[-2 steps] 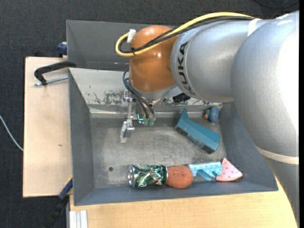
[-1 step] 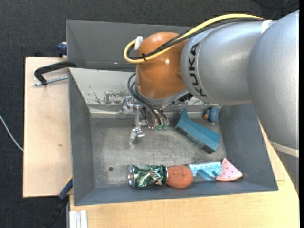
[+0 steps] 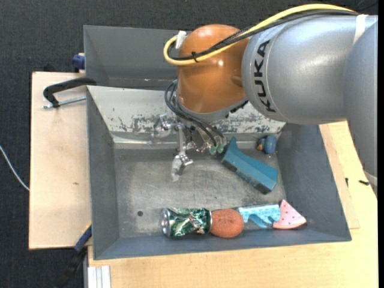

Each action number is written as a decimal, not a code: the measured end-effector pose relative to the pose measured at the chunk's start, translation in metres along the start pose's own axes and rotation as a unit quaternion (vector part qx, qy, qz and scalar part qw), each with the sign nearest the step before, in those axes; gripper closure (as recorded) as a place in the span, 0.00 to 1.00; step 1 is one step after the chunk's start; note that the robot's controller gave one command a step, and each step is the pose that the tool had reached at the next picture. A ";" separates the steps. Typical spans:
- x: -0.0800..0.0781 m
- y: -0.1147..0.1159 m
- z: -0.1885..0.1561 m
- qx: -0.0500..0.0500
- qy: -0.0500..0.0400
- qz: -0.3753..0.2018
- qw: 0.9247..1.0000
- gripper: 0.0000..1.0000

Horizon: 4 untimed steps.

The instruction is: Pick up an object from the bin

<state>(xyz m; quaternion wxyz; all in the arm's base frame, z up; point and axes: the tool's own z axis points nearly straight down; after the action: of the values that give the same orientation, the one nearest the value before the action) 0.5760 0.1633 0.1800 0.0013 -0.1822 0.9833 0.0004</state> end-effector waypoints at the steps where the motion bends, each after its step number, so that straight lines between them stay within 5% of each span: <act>1: 0.027 -0.025 0.002 0.000 -0.002 -0.002 1.000 0.00; 2: 0.019 -0.052 0.002 0.000 -0.001 -0.050 0.999 0.00; 3: 0.019 -0.052 0.002 0.000 -0.001 -0.050 0.999 0.00; 4: 0.032 -0.117 0.086 -0.002 0.004 -0.078 0.997 0.00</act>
Offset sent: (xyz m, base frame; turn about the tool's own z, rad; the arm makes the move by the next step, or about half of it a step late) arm 0.0164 -0.0606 0.0007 -0.1218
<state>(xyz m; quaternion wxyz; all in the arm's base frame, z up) 0.5884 0.0430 0.0941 -0.0026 -0.2581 0.9661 0.0017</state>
